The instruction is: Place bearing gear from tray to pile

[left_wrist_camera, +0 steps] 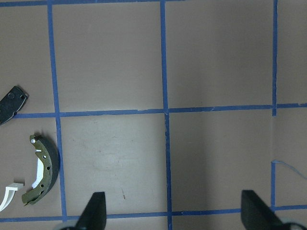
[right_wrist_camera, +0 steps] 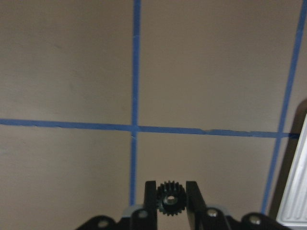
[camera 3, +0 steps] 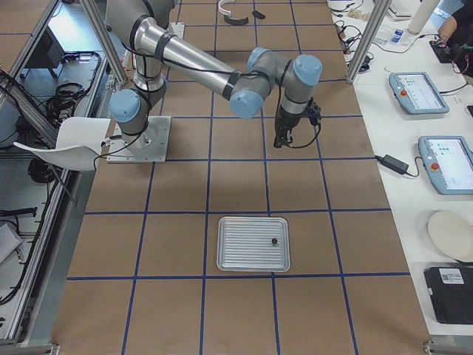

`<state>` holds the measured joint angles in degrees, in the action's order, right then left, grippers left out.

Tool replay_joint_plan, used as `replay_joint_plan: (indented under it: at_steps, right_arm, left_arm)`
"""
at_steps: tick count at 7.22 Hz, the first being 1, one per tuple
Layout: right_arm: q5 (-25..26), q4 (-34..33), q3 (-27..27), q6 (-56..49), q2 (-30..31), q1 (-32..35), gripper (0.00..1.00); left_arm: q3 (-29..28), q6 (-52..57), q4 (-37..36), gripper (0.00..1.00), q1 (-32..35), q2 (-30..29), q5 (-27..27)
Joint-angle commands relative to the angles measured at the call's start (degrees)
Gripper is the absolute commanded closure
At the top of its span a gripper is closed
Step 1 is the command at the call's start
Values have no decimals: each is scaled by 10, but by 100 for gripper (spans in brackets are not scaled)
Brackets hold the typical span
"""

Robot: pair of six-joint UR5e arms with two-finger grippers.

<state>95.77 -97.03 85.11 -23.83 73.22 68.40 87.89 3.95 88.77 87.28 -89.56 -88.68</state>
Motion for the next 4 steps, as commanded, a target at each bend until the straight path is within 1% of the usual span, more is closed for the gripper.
replay_joint_plan:
  at_steps: [1,2,3,4]
  right_arm:
    - [-32,36,1,271,18,157,87]
    - [-34,27,1,368,11,218,87]
    - [-56,22,1,450,-5,266,87]
    - [-88,-20,2,544,-27,317,87]
  left_arm:
    - [0,0,0,0,0,0,0]
    - [0,0,-1,0,0,1,0]
    - [0,0,-1,0,0,0,0]
    - [0,0,-1,0,0,0,0]
